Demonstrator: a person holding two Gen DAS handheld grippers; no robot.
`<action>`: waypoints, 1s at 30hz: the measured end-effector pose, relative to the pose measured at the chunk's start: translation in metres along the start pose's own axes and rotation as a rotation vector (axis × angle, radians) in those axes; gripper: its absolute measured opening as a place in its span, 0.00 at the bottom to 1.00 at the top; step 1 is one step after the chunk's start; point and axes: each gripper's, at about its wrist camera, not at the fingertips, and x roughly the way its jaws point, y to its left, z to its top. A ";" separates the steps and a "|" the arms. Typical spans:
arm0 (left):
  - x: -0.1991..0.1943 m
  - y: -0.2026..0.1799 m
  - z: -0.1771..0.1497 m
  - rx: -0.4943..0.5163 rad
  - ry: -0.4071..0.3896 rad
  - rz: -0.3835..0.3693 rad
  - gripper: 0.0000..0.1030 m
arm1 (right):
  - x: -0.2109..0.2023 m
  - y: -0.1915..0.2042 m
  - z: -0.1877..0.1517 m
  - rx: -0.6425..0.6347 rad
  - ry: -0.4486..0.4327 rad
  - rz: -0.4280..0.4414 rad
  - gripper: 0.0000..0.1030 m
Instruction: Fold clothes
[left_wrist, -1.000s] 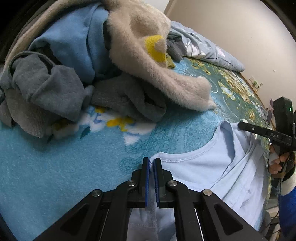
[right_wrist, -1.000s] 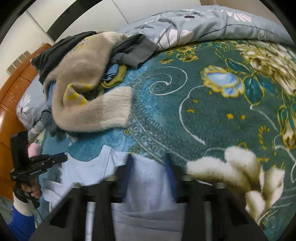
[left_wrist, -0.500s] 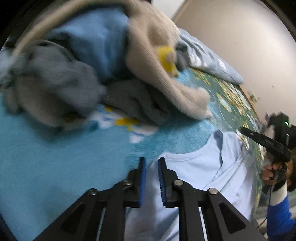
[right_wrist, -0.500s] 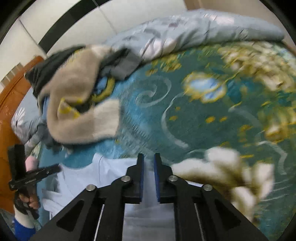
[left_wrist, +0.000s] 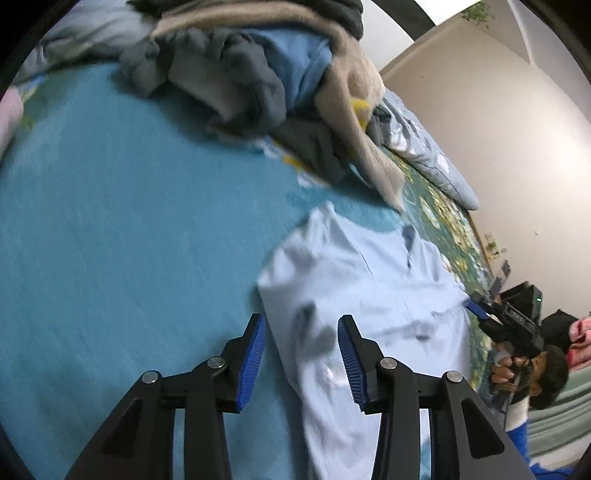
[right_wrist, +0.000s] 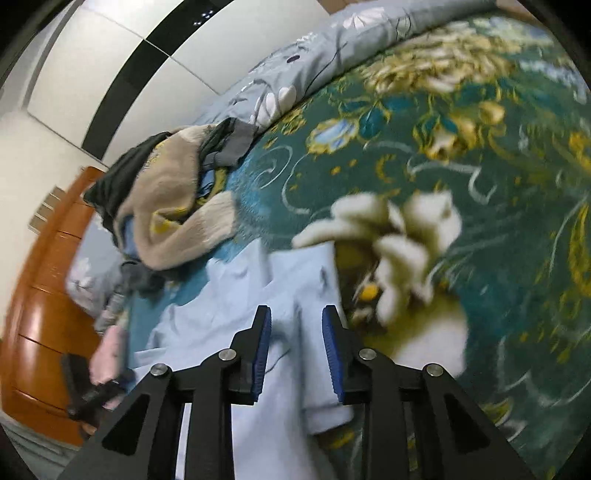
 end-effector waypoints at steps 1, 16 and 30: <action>0.001 -0.002 -0.001 -0.002 0.004 -0.014 0.43 | 0.000 0.000 -0.002 0.007 0.005 0.013 0.29; -0.004 -0.004 -0.002 -0.023 -0.030 -0.081 0.04 | 0.014 0.004 -0.002 0.063 0.027 0.061 0.04; -0.051 -0.025 0.017 -0.029 -0.025 -0.302 0.04 | -0.036 0.027 0.004 0.042 -0.032 0.114 0.03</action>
